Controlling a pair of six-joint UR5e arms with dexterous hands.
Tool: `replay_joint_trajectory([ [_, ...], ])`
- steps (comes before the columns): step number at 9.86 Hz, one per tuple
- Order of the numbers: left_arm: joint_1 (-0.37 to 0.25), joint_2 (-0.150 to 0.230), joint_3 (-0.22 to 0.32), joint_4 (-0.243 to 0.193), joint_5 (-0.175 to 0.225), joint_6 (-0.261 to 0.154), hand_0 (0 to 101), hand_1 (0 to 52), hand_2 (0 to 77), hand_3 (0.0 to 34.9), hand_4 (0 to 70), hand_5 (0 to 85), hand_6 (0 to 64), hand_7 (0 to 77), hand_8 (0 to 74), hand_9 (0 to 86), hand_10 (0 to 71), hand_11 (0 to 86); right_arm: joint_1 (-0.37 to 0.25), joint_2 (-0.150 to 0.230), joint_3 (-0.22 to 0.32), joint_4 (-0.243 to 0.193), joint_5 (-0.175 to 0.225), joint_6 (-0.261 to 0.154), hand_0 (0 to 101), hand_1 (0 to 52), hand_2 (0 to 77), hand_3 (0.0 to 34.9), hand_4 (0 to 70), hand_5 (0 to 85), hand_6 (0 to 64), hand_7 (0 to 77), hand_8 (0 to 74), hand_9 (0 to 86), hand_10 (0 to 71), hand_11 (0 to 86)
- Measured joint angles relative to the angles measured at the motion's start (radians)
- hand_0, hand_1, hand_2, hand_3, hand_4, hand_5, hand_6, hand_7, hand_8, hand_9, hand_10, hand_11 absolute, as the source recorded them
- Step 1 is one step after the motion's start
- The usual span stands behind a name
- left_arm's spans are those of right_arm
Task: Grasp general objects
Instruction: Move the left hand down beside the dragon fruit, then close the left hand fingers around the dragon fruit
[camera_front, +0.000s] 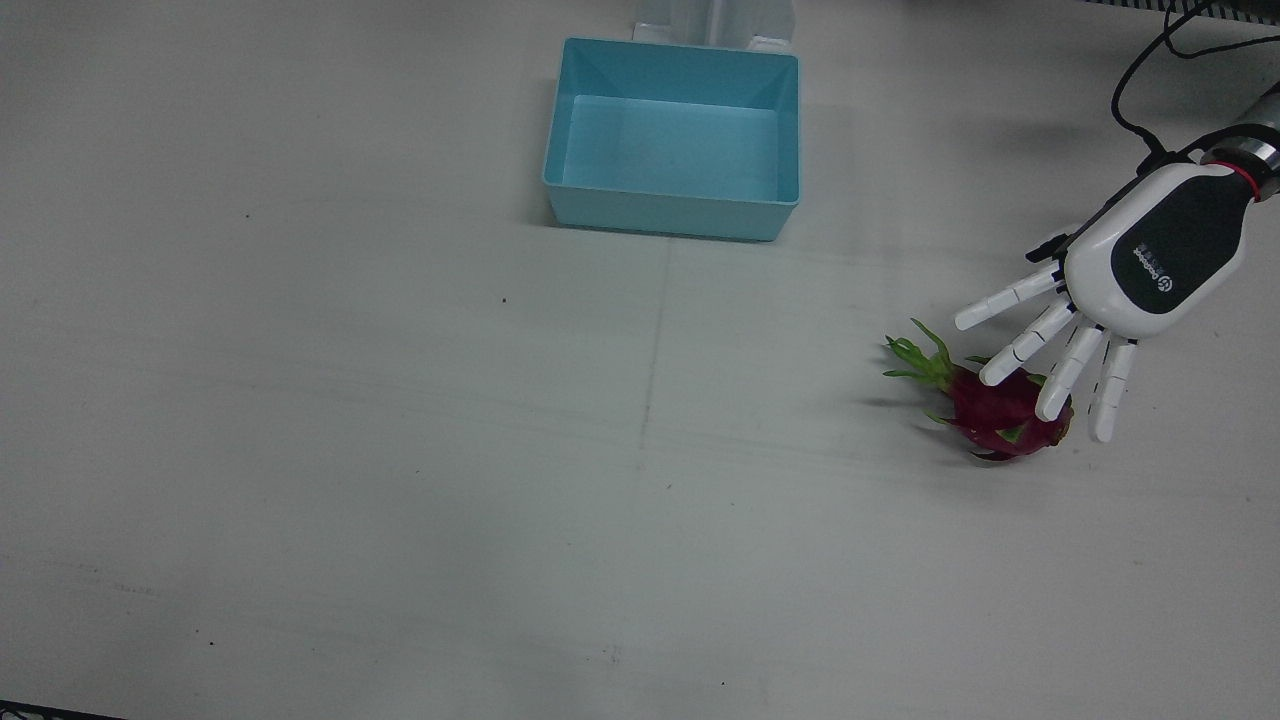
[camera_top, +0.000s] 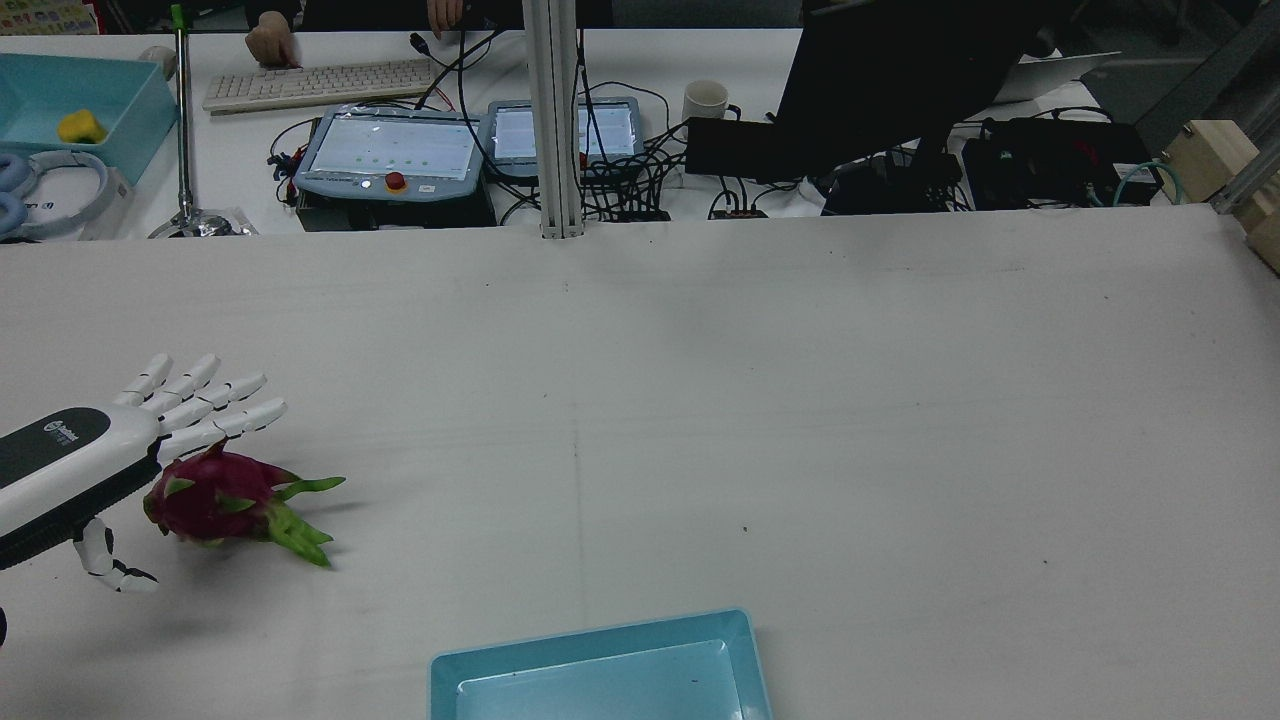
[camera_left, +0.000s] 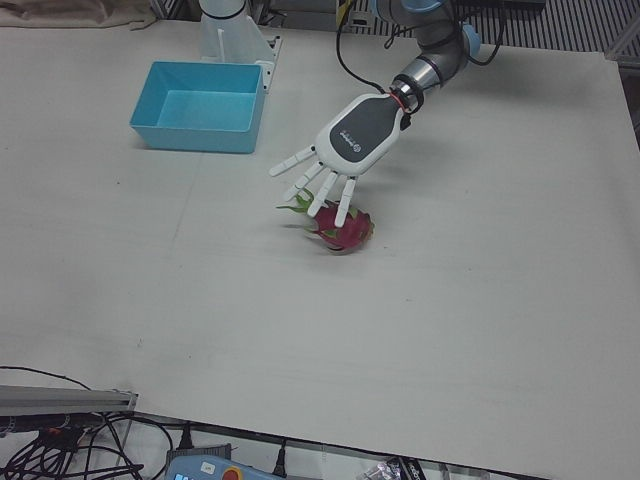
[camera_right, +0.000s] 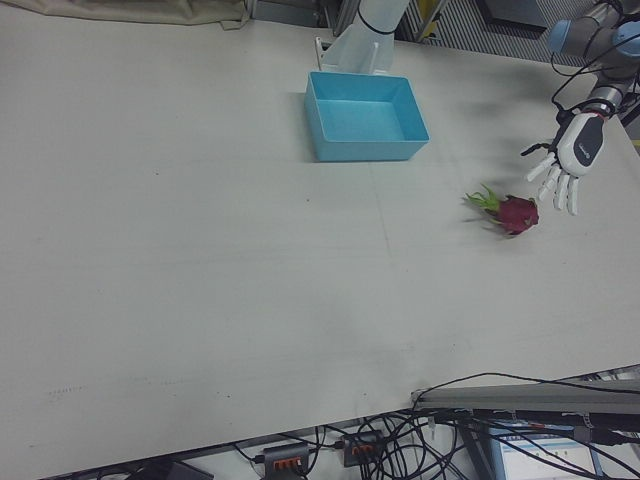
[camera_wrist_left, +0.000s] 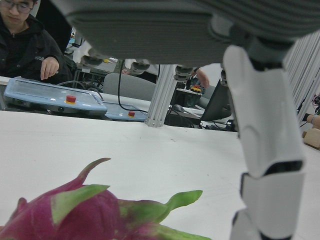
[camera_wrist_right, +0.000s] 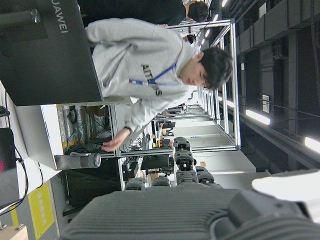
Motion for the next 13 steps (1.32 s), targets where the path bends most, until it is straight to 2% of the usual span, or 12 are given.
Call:
replay_joint_trajectory([
  [1, -0.001, -0.010, 0.028, 0.005, -0.011, 0.002, 80, 0.0, 26.2, 30.1, 0.0, 2.2, 1.1, 7.6, 1.6, 1.1, 1.1, 1.1, 0.000, 0.000, 0.000, 0.000, 0.000, 0.000, 0, 5.4, 1.6, 0.0, 0.0, 1.1, 0.0, 0.0, 0.0, 0.5, 0.0, 0.5],
  [2, -0.002, -0.018, 0.062, -0.002, -0.017, 0.006, 71, 0.0, 26.2, 30.1, 0.0, 2.2, 0.5, 4.9, 1.6, 1.1, 1.1, 1.1, 0.000, 0.000, 0.000, 0.000, 0.000, 0.000, 0, 5.4, 1.6, 0.0, 0.0, 0.5, 0.0, 0.0, 0.0, 0.5, 0.0, 0.5],
  [3, -0.003, -0.023, 0.097, -0.018, -0.021, 0.009, 71, 0.0, 26.2, 30.1, 0.0, 2.2, 0.5, 4.9, 1.6, 1.1, 1.1, 1.1, 0.000, 0.000, 0.000, 0.000, 0.000, 0.000, 0, 5.4, 1.6, 0.0, 0.0, 0.5, 0.0, 0.0, 0.0, 0.5, 0.0, 0.5],
  [4, -0.004, -0.028, 0.128, -0.032, -0.022, 0.011, 61, 0.0, 24.0, 30.2, 0.0, 2.2, 0.5, 3.8, 1.6, 1.1, 1.1, 1.1, 0.000, 0.000, 0.000, 0.000, 0.000, 0.000, 0, 5.4, 1.6, 0.0, 0.0, 0.5, 0.0, 0.0, 0.0, 0.5, 0.0, 0.5],
  [5, -0.005, -0.034, 0.147, -0.041, -0.022, 0.018, 61, 0.0, 24.0, 30.1, 0.0, 2.2, 0.5, 3.8, 1.6, 1.1, 1.1, 1.1, 0.000, 0.000, 0.000, 0.000, 0.000, 0.000, 0, 5.4, 1.6, 0.0, 0.0, 0.5, 0.0, 0.0, 0.0, 0.5, 0.0, 0.5],
  [9, -0.003, -0.065, 0.163, -0.029, -0.036, 0.077, 61, 0.0, 25.1, 30.1, 0.0, 2.2, 0.5, 3.8, 1.1, 1.1, 1.1, 1.1, 0.000, 0.000, 0.000, 0.000, 0.000, 0.000, 0, 5.4, 1.6, 0.0, 0.0, 0.5, 0.0, 0.0, 0.0, 0.5, 0.0, 0.5],
  [10, -0.001, -0.087, 0.172, -0.016, -0.042, 0.091, 63, 0.0, 27.8, 30.0, 0.0, 2.2, 0.5, 3.8, 1.1, 1.1, 1.1, 1.1, 0.000, 0.000, 0.000, 0.000, 0.000, 0.000, 0, 5.4, 1.6, 0.0, 0.0, 1.1, 0.0, 0.0, 0.0, 0.5, 0.0, 0.5],
  [12, 0.002, -0.156, 0.196, 0.029, -0.047, 0.105, 71, 0.0, 31.1, 30.0, 0.0, 2.2, 0.5, 3.8, 1.6, 1.1, 1.1, 1.1, 0.000, 0.000, 0.000, 0.000, 0.000, 0.000, 0, 5.4, 1.6, 0.0, 0.0, 0.5, 0.0, 0.0, 0.0, 1.1, 0.0, 0.5],
  [13, 0.004, -0.183, 0.204, 0.045, -0.047, 0.108, 71, 0.0, 31.1, 30.0, 0.0, 2.2, 0.5, 3.8, 1.6, 1.1, 1.1, 1.1, 0.000, 0.000, 0.000, 0.000, 0.000, 0.000, 0, 5.4, 1.6, 0.0, 0.0, 1.1, 0.0, 0.0, 0.0, 0.5, 0.0, 0.5],
])
